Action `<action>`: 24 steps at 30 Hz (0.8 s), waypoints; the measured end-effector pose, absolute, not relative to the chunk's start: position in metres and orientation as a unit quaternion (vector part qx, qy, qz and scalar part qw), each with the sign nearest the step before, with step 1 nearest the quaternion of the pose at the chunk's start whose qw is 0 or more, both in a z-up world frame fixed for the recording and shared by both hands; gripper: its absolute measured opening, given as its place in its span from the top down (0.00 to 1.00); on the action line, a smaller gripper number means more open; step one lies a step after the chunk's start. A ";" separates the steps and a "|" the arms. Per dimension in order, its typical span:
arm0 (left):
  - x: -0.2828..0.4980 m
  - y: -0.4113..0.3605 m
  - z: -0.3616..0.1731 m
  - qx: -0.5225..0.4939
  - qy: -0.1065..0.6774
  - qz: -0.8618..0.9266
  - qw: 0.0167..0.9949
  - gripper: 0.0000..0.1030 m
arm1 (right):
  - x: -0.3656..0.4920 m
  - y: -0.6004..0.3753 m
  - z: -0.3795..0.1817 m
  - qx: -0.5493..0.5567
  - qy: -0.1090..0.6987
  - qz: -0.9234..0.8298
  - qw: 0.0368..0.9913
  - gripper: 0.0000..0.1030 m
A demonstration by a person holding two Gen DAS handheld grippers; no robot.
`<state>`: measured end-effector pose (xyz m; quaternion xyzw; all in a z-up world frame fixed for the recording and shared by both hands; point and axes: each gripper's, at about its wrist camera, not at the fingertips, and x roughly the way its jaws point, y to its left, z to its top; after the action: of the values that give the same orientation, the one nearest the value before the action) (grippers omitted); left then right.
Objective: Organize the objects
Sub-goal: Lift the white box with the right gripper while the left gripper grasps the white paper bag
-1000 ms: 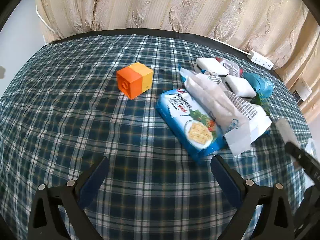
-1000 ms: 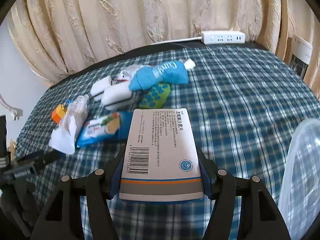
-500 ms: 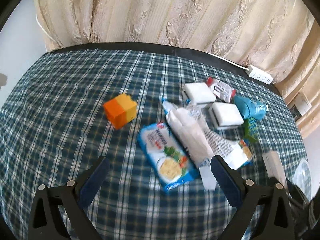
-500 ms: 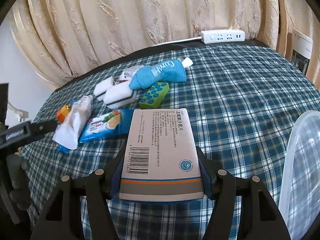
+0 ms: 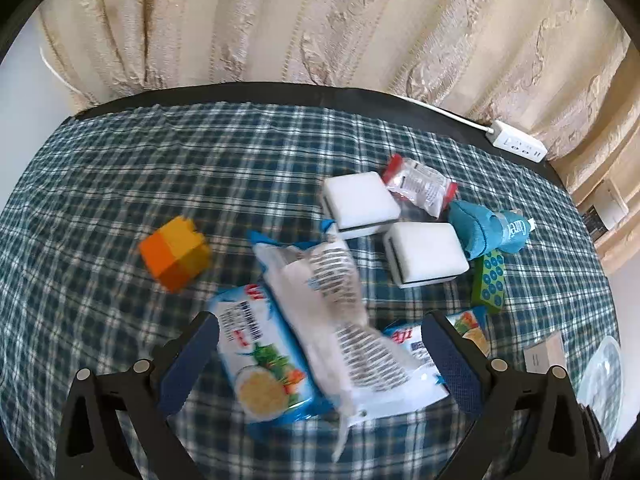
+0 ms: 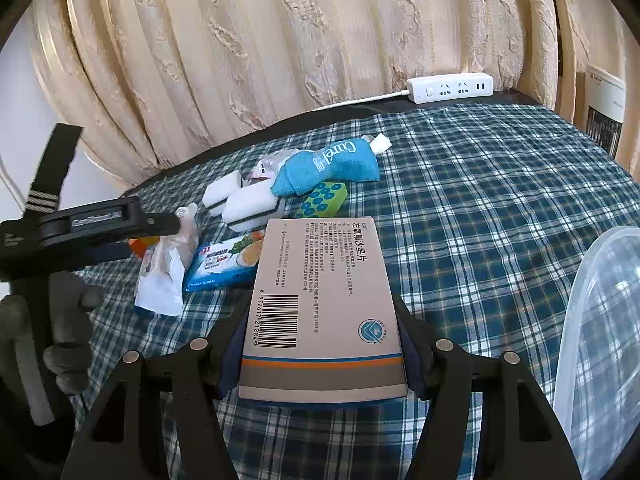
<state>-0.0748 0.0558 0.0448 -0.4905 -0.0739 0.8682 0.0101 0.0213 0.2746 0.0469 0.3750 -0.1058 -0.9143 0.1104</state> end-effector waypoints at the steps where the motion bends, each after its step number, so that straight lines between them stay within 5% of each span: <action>1: -0.077 0.059 0.043 -0.492 -0.074 0.867 0.011 0.00 | 0.021 0.276 0.047 0.374 -0.108 -0.914 0.111 0.38; 5: -0.086 0.071 0.035 -0.501 -0.067 0.863 0.018 0.07 | 0.021 0.281 0.047 0.372 -0.119 -0.914 0.113 0.38; 12: -0.089 0.090 0.023 -0.507 -0.034 0.861 0.025 0.34 | 0.022 0.287 0.048 0.367 -0.133 -0.914 0.114 0.38; 20: -0.093 0.090 0.015 -0.503 -0.019 0.864 0.007 0.41 | 0.024 0.289 0.050 0.361 -0.138 -0.915 0.114 0.38; 24: -0.090 0.091 0.015 -0.498 -0.006 0.867 0.006 0.54 | 0.024 0.289 0.051 0.357 -0.139 -0.917 0.115 0.38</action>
<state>-0.0896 0.0909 0.0148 -0.4982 -0.0064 0.8670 0.0063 0.0241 0.2891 0.0508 0.3569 -0.1388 -0.9166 0.1150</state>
